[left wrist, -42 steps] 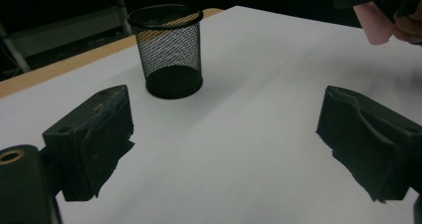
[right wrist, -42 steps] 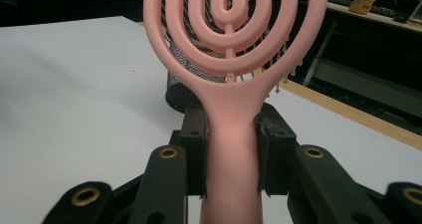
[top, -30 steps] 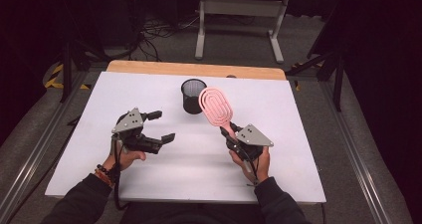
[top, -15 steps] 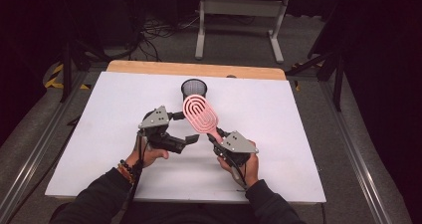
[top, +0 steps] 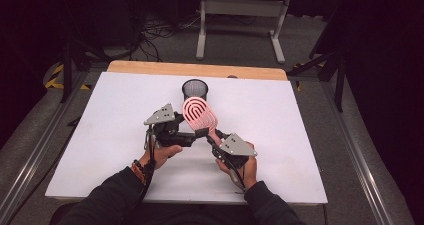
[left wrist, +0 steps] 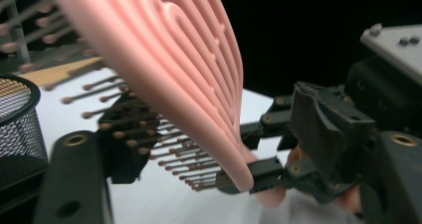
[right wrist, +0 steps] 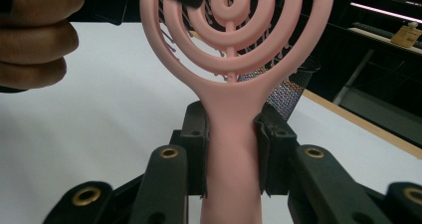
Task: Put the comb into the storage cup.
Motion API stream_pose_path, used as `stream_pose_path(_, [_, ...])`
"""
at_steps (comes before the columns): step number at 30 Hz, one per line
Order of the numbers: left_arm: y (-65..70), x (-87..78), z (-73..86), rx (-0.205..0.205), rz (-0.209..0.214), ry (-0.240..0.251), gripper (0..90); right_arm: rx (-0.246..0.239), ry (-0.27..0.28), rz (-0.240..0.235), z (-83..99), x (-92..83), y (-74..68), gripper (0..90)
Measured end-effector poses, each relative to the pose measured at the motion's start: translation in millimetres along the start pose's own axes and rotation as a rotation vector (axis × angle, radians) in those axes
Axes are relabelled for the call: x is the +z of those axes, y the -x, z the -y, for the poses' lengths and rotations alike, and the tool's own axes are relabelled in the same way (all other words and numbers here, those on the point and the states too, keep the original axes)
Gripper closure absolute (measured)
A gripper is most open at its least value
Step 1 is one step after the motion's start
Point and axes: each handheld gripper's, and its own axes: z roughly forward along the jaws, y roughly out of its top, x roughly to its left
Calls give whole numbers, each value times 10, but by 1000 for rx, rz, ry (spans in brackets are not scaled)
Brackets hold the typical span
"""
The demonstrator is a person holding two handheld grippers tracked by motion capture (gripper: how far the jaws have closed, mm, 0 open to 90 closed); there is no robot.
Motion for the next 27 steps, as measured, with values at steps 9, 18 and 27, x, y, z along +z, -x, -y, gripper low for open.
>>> stream_pose_path(9, [6,-2,-35,-17,45,64,615,-14,-22,9,14,30,8,702])
stream_pose_path(18, [48,12,-115,30,48,70,624,-24,-6,15,-26,-7,15,653])
stream_pose_path(27, [47,-3,-122,73,25,37,636,51,21,-81,-5,-115,80,481])
